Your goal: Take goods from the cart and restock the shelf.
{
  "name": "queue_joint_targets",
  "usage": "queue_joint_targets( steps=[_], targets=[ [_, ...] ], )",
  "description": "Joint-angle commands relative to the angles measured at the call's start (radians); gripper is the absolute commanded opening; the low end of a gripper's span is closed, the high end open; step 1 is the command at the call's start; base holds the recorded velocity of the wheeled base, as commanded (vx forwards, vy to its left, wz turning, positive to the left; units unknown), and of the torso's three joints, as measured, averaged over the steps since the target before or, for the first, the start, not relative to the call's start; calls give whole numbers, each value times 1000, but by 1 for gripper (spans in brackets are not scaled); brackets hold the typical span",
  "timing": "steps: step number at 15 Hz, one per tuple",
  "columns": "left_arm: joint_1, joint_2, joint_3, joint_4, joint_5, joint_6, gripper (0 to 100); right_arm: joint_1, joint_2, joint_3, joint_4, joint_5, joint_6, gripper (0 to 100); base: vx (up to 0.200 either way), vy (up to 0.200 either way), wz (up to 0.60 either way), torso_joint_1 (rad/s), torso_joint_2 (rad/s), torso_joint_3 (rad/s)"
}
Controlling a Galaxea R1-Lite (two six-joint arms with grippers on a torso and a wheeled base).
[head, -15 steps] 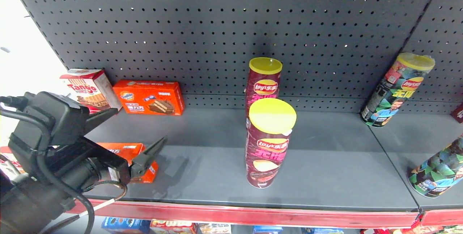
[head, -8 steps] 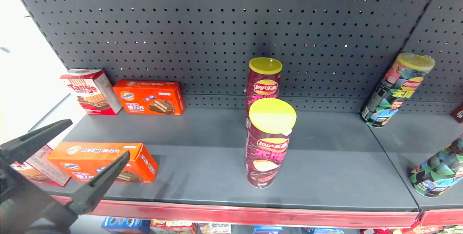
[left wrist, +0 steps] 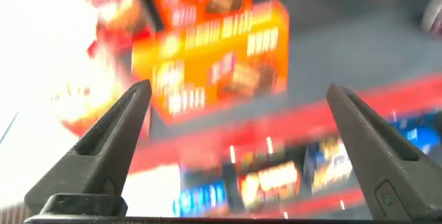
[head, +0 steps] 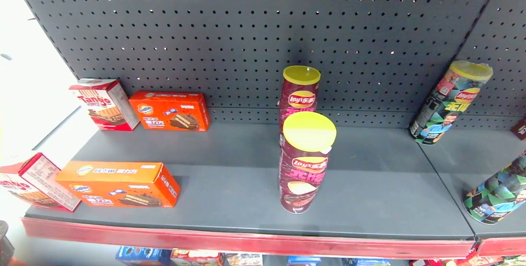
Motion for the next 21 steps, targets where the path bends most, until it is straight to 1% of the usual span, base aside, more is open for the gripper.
queue_joint_targets(
  steps=[1,2,3,6,8,9,10,11,12,13,14,15,16,17,18,21],
  targets=[
    [96,-332,27,249,-37,-24,100,0,1,0,0,0,1,100,0,0,0,0,0,0],
    [97,-338,27,289,-38,-18,100,0,1,0,0,0,1,100,0,0,0,0,0,0],
    [97,-338,27,291,-38,-15,100,0,1,0,0,0,-1,100,0,0,0,0,0,0],
    [102,-338,27,291,-35,-41,100,0,1,0,0,0,-1,100,0,0,0,0,0,0],
    [102,-338,27,291,-35,-50,100,0,1,0,0,0,-1,100,0,0,0,0,0,0],
    [102,-338,27,291,-37,-64,100,0,1,0,0,0,-1,100,0,0,0,0,0,0],
    [102,-338,27,291,-40,-63,100,0,1,0,0,0,-1,100,0,0,0,0,0,0],
    [100,-338,27,291,-41,-77,100,0,1,0,0,0,-1,100,0,0,0,0,0,0],
    [102,-338,27,292,-38,-78,100,0,1,0,0,0,-1,100,0,0,0,0,0,0],
    [102,-338,27,295,-6,-78,100,0,1,0,0,0,-1,100,0,0,0,0,0,0],
    [102,-338,27,308,55,-84,100,0,1,0,0,0,1,100,0,0,0,0,0,0],
    [103,-338,27,314,74,-89,100,0,1,0,0,0,-1,100,0,0,0,0,0,0],
    [103,-338,27,325,71,-90,100,0,1,0,0,0,-1,100,0,0,0,0,0,0],
    [100,-338,27,363,41,-87,100,0,1,0,0,0,-1,100,0,0,0,0,0,0],
    [100,-338,25,366,-8,-93,100,0,1,0,0,0,-1,100,0,0,0,0,0,0],
    [100,-338,22,369,-60,-98,100,0,1,0,0,3,-1,100,0,0,0,0,0,0]
  ],
)
